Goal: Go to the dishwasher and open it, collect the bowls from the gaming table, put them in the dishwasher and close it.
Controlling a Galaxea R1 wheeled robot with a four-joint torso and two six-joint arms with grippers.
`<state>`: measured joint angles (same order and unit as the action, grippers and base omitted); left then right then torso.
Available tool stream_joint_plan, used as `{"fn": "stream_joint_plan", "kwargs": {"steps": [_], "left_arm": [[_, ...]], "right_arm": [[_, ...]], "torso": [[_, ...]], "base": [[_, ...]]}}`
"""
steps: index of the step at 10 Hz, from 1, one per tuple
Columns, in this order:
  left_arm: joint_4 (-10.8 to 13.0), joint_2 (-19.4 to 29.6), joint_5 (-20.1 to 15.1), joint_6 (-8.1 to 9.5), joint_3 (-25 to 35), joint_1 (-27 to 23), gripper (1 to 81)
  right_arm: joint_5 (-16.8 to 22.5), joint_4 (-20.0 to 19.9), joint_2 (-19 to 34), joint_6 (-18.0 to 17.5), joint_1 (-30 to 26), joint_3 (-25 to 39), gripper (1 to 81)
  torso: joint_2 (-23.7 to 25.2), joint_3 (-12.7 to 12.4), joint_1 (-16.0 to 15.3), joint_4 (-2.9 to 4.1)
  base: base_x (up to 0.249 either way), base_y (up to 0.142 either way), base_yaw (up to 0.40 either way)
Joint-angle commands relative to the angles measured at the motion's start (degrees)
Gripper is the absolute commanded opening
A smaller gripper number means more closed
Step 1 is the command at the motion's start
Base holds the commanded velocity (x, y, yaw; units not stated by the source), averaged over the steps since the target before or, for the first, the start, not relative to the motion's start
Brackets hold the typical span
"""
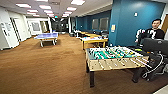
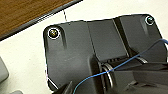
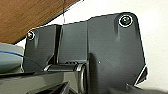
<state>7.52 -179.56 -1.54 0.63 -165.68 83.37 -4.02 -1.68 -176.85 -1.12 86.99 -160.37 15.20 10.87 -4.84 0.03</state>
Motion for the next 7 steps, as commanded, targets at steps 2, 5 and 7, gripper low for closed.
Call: {"fn": "stream_joint_plan", "kwargs": {"steps": [2, 5, 7], "left_arm": [[0.3, -0.3, -3.2, -0.11, -0.1, -3.1, 81.1], [0.3, -0.3, -3.2, -0.11, -0.1, -3.1, 81.1], [0.3, -0.3, -3.2, -0.11, -0.1, -3.1, 81.1]], "right_arm": [[2.9, -0.3, -0.3, 0.1, -2.7, 0.1, 81.1], [2.9, -0.3, -0.4, 0.1, -2.7, 0.1, 81.1], [2.9, -0.3, -0.4, 0.1, -2.6, 0.1, 81.1]], "torso": [[0.0, 0.0, 0.0, 0.00], [0.0, 0.0, 0.0, 0.00], [0.0, 0.0, 0.0, 0.00]], "base": [[0.000, 0.000, 0.367], [0.000, 0.000, 0.367], [0.000, 0.000, 0.367]]}}
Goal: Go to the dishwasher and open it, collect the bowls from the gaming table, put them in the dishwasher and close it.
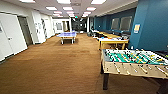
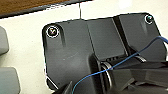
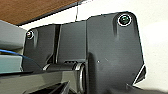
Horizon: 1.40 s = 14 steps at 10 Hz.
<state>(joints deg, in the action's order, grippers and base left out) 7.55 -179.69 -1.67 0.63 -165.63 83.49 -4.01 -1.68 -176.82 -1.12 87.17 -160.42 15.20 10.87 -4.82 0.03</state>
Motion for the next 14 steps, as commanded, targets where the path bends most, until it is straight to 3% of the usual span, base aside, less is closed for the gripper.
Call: {"fn": "stream_joint_plan", "kwargs": {"steps": [1, 14], "left_arm": [[0.3, -0.1, -3.1, -0.11, -0.2, -3.2, 81.1], [-0.4, 0.6, -2.5, 0.42, -0.1, -2.9, 81.1]], "right_arm": [[2.9, -0.3, -0.5, 0.1, -2.7, 0.2, 81.1], [3.0, -0.2, -0.5, 0.2, -2.4, 0.2, 81.1]], "torso": [[0.0, 0.0, 0.0, 0.00], [0.0, 0.0, 0.0, 0.00]], "base": [[0.000, 0.000, 0.367], [0.000, -0.005, 0.023]]}}
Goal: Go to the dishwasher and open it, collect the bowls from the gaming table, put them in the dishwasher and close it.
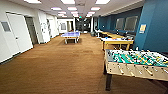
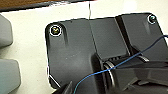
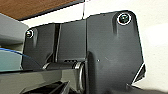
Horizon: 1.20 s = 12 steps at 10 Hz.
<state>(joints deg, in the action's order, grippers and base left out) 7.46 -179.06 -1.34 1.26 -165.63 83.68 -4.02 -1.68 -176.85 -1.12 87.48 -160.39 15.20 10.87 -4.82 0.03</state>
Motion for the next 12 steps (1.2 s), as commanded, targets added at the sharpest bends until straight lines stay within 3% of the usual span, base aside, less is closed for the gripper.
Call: {"fn": "stream_joint_plan", "kwargs": {"steps": [1, 5, 12], "left_arm": [[-0.4, 0.1, -2.8, -0.20, -0.1, -3.1, 81.1], [-0.4, 0.1, -2.8, -0.20, 0.0, -3.1, 81.1], [-0.4, 0.1, -2.8, -0.20, 0.1, -3.1, 81.1]], "right_arm": [[3.0, -0.2, -0.5, 0.2, -2.7, 0.3, 81.1], [3.0, -0.2, -0.7, 0.2, -2.7, 0.3, 81.1], [3.0, -0.2, -0.7, 0.2, -2.7, 0.3, 81.1]], "torso": [[0.0, 0.0, 0.0, 0.00], [0.0, 0.0, 0.0, 0.00], [0.0, 0.0, 0.1, 0.00]], "base": [[0.000, 0.000, 0.000], [0.018, 0.000, 0.000], [0.129, 0.000, 0.000]]}}
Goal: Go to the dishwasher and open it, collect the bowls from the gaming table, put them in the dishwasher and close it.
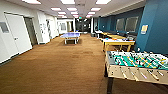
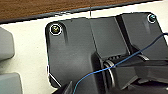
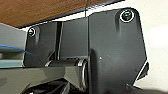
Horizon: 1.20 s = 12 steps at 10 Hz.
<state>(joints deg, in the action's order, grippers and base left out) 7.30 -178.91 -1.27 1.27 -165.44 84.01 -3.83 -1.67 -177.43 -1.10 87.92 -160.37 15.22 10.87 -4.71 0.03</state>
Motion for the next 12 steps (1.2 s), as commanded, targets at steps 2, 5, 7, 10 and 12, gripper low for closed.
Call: {"fn": "stream_joint_plan", "kwargs": {"steps": [2, 5, 7, 10, 12], "left_arm": [[-0.3, -0.1, -2.9, -0.21, -0.1, -3.4, 81.1], [-0.3, -0.3, -2.9, -0.21, -0.1, -3.4, 81.1], [-0.2, -0.3, -2.9, -0.21, -0.1, -3.4, 81.1], [-0.2, -0.3, -2.9, -0.21, -0.1, -3.4, 81.1], [-0.2, -0.5, -2.9, -0.21, -0.1, -3.4, 81.1]], "right_arm": [[2.8, -0.2, -0.1, 0.1, -3.1, 0.2, 81.1], [2.8, -0.2, -0.1, 0.1, -3.1, 0.1, 81.1], [2.8, -0.2, -0.1, 0.1, -3.2, 0.2, 81.1], [2.7, -0.3, -0.1, 0.0, -3.1, 0.2, 81.1], [2.7, -0.3, -0.1, 0.0, -3.1, 0.2, 81.1]], "torso": [[0.0, 0.0, 0.0, 0.00], [0.0, 0.0, 0.0, 0.00], [0.0, 0.0, 0.0, 0.00], [0.0, 0.0, 0.0, 0.00], [-0.1, 0.0, -0.1, 0.00]], "base": [[0.163, 0.000, 0.000], [0.167, 0.000, 0.000], [0.174, 0.000, 0.000], [0.174, 0.000, 0.000], [0.174, 0.000, 0.000]]}}
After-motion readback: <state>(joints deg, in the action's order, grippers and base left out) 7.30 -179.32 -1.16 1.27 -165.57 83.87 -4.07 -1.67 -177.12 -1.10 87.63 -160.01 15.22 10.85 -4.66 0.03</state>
